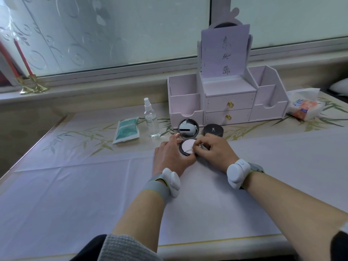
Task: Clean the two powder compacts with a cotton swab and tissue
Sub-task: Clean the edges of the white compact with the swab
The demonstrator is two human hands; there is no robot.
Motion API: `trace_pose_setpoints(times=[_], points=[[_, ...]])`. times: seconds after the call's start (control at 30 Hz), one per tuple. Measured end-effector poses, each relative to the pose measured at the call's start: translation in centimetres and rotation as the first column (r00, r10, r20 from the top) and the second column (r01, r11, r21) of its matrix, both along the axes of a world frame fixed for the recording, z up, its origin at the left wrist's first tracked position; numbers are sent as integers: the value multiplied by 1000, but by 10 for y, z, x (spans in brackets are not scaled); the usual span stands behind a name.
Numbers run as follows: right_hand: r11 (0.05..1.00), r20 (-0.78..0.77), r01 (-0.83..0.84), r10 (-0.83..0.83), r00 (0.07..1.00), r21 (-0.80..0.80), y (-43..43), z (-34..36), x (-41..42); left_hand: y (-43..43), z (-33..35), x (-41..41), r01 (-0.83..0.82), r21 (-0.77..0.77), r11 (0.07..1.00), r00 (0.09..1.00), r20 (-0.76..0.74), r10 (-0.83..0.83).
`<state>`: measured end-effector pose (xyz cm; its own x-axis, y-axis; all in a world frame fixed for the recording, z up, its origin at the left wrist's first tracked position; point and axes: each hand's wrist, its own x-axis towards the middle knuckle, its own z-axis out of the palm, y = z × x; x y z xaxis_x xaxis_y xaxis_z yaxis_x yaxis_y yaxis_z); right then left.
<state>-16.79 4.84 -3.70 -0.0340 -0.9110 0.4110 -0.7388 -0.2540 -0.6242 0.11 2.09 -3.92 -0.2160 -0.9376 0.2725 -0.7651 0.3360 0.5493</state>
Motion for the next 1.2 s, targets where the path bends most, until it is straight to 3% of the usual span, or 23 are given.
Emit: trace_pose_setpoints(times=[0.93,1.13,1.2], points=[[999,33,27,-29,999,45,4,1,1,3,2,0,21,5,1000,1000,16,-22],[995,180,96,-99,979,29,10,5,-2,3,2,-1,14,-6,1000,999,46,-14],[993,169,109,-113,979,33,17,6,-3,2,3,0,-10,10,1000,1000,-13,10]])
